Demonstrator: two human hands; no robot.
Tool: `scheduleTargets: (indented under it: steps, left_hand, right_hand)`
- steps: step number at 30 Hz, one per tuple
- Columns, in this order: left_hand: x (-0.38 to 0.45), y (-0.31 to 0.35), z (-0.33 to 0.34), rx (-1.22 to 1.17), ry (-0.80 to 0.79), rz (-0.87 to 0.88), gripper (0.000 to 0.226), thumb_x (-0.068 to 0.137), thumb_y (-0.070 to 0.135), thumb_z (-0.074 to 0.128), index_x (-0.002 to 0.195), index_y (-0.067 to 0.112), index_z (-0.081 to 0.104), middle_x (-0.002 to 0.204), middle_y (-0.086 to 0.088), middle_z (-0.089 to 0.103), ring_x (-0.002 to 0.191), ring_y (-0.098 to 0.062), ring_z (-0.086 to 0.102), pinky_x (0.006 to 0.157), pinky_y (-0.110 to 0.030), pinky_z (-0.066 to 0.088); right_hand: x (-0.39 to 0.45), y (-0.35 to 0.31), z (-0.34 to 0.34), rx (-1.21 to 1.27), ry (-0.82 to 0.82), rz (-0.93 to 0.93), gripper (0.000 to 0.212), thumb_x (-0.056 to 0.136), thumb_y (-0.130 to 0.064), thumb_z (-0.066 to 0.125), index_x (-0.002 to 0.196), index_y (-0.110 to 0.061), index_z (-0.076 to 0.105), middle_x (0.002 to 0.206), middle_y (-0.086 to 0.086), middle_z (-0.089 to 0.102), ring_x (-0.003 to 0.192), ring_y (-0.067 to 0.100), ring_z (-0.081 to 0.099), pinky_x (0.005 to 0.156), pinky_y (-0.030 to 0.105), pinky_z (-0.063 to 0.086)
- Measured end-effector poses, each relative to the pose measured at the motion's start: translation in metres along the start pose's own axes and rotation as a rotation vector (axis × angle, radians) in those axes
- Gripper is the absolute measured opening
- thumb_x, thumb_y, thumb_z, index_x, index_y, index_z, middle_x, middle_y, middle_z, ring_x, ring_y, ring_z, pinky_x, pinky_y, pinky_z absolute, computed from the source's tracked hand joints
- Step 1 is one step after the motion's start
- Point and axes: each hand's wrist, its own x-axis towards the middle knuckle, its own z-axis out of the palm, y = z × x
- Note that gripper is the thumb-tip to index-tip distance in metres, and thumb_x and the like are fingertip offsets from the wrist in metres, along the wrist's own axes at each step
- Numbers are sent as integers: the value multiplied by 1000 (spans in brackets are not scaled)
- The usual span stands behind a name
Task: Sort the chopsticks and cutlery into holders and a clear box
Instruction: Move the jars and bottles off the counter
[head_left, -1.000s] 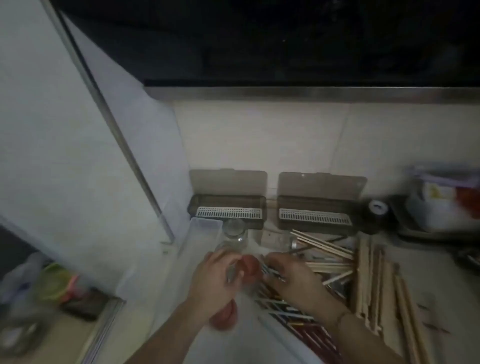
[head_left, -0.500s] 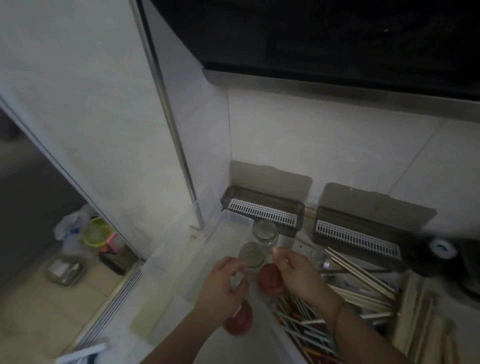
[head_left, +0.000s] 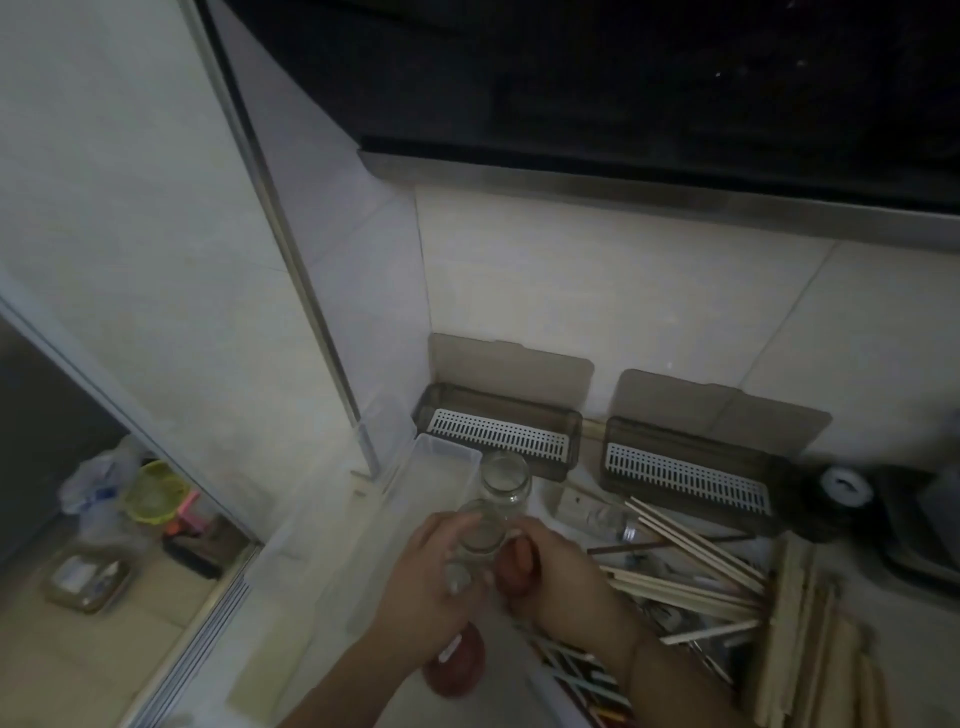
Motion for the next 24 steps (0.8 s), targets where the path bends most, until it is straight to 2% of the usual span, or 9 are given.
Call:
scheduleTargets:
  steps: [3, 7, 10, 14, 16, 18, 20, 22, 24]
  left_hand:
    - [3, 14, -1, 15, -61, 52, 74, 69, 40, 76, 137, 32, 50, 132, 18, 51, 121, -2, 54, 100, -25, 46]
    - [11, 41, 19, 78, -265, 101, 106, 66, 61, 82, 152, 37, 23, 148, 29, 34, 136, 5, 37, 108, -20, 38]
    - [16, 64, 51, -144, -363, 76, 96, 73, 41, 87, 147, 34, 27, 140, 28, 49, 125, 4, 52, 100, -19, 45]
    - [15, 84, 96, -287, -364, 36, 84, 74, 29, 88, 142, 26, 39, 133, 8, 62, 119, -16, 63, 99, -42, 52]
    - [12, 97, 120, -268, -393, 51, 83, 72, 24, 87, 141, 32, 41, 132, 13, 62, 119, -11, 62, 99, -38, 52]
    - [6, 105, 147, -209, -437, 93, 82, 72, 24, 84, 141, 36, 40, 133, 19, 59, 121, -4, 59, 100, -34, 50]
    - [1, 111, 176, -184, -510, 100, 86, 72, 24, 86, 142, 39, 38, 135, 12, 58, 123, -9, 58, 101, -39, 50]
    - [-5, 120, 205, -179, -637, 69, 89, 71, 27, 88, 142, 43, 36, 137, 9, 57, 125, -13, 57, 102, -41, 49]
    - [-11, 133, 234, -166, -772, 94, 96, 70, 32, 90, 146, 40, 33, 140, 11, 55, 126, -12, 56, 105, -39, 46]
  right_hand:
    - [-6, -11, -25, 176, 83, 45, 76, 53, -38, 85, 114, -59, 44, 107, -32, 61, 98, -8, 60, 85, 18, 50]
    - [-23, -22, -70, 318, 217, 84, 81, 56, -35, 89, 122, -46, 44, 111, -29, 57, 102, -11, 56, 84, 9, 43]
    - [-44, -24, -93, 394, 267, 99, 79, 61, -31, 89, 126, -41, 45, 115, -19, 58, 103, -4, 58, 84, 12, 46]
    - [-81, -11, -109, 527, 380, 139, 78, 66, -23, 87, 131, -31, 45, 118, -15, 59, 104, -1, 60, 84, 14, 47]
    - [-104, 2, -113, 553, 419, 175, 79, 65, -24, 88, 130, -32, 44, 117, -20, 59, 106, -1, 59, 85, 14, 47]
    - [-127, 18, -119, 547, 478, 230, 79, 60, -38, 88, 125, -41, 44, 116, -24, 59, 108, -4, 58, 88, 14, 45]
    - [-150, 34, -129, 513, 537, 297, 73, 56, -45, 87, 117, -49, 47, 111, -27, 61, 104, -6, 58, 86, 14, 45]
    - [-176, 50, -141, 435, 611, 354, 68, 55, -40, 89, 110, -47, 50, 102, -29, 62, 96, -12, 58, 78, 9, 44]
    - [-204, 64, -154, 375, 688, 408, 71, 54, -39, 88, 112, -42, 48, 100, -22, 63, 91, -10, 59, 74, 7, 44]
